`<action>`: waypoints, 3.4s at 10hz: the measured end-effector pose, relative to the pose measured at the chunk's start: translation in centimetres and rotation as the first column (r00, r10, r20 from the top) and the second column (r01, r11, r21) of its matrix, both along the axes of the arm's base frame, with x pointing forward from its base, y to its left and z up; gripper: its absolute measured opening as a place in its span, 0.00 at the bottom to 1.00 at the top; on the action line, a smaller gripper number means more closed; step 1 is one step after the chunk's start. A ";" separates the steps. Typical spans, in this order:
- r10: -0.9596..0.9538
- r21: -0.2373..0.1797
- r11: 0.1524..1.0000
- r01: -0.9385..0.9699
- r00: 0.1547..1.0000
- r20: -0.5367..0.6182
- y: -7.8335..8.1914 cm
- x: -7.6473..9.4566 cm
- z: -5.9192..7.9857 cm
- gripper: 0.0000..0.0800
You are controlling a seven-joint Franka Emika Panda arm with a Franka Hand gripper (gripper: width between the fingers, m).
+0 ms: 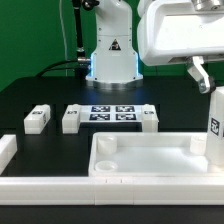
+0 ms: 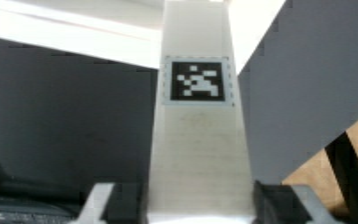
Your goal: Assemble desk
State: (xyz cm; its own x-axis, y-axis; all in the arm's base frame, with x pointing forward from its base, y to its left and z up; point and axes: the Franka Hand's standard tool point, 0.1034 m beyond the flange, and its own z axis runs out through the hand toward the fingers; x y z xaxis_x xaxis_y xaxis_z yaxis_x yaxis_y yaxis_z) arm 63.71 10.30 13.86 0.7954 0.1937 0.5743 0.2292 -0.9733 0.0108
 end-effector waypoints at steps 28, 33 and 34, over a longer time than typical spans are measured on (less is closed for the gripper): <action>-0.038 -0.001 0.999 0.047 0.803 -0.594 -0.2 2.4 -0.2 0.81; -0.160 -0.007 0.980 0.197 0.777 -0.608 -0.1 2.3 -0.3 0.36; -0.183 -0.008 0.974 0.224 0.771 -0.611 -0.1 2.3 -0.3 0.36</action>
Offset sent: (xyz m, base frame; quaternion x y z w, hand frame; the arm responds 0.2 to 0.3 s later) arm 0.0000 0.0000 0.0000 0.0000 0.0000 0.0000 1.0000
